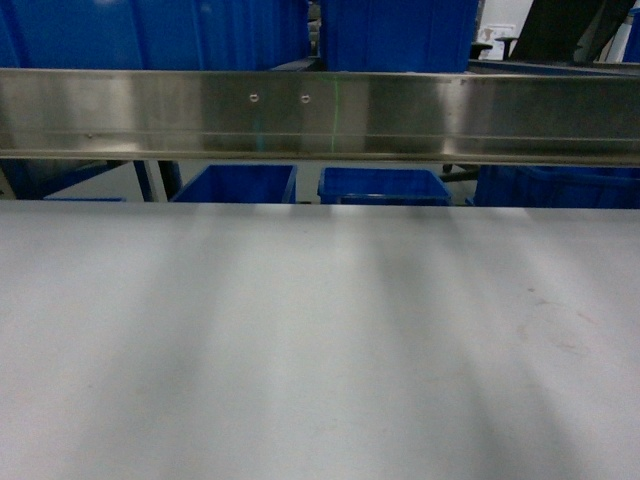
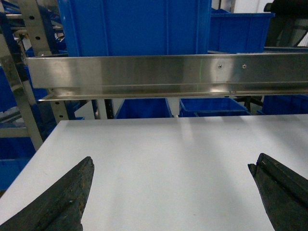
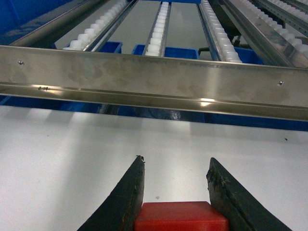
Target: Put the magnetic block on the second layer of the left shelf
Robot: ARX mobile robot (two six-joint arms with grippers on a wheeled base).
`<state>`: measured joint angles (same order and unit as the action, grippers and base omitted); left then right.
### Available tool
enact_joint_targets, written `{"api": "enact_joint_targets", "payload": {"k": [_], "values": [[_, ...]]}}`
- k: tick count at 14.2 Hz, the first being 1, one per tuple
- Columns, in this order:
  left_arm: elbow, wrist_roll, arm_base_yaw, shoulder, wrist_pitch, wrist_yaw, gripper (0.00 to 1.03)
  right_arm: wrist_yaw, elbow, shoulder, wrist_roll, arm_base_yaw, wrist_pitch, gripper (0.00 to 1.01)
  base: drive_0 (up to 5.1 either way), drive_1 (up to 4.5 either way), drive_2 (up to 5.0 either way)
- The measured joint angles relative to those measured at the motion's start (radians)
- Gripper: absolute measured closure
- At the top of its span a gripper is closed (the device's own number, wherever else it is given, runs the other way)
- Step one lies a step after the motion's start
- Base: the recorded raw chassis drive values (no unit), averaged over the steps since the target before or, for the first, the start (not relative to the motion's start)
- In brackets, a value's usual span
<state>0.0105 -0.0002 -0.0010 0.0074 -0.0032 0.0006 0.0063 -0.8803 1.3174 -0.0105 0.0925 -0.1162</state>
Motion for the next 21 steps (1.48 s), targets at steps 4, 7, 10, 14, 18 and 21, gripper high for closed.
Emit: {"api": "enact_joint_targets", "payload": {"k": [4, 7, 10, 14, 18, 21], "values": [[0.000, 0.000, 0.000, 0.000, 0.000, -0.001, 0.05, 0.000, 0.000, 0.002, 0.000, 0.000, 0.000, 0.68, -5.0, 2.40, 2.4], [0.000, 0.000, 0.000, 0.000, 0.000, -0.002, 0.05, 0.000, 0.000, 0.002, 0.000, 0.000, 0.000, 0.68, -5.0, 2.49, 2.5], [0.000, 0.000, 0.000, 0.000, -0.001, -0.001, 0.05, 0.001, 0.000, 0.001, 0.000, -0.001, -0.001, 0.68, -5.0, 2.48, 2.5], [0.000, 0.000, 0.000, 0.000, 0.001, -0.001, 0.05, 0.000, 0.000, 0.002, 0.000, 0.000, 0.002, 0.68, -4.9, 2.52, 2.5], [0.000, 0.000, 0.000, 0.000, 0.000, -0.001, 0.05, 0.000, -0.001, 0.002, 0.000, 0.000, -0.001, 0.68, -5.0, 2.41, 2.4], [0.000, 0.000, 0.000, 0.000, 0.000, -0.001, 0.05, 0.000, -0.001, 0.002, 0.000, 0.000, 0.000, 0.68, -4.9, 2.50, 2.5]]}}
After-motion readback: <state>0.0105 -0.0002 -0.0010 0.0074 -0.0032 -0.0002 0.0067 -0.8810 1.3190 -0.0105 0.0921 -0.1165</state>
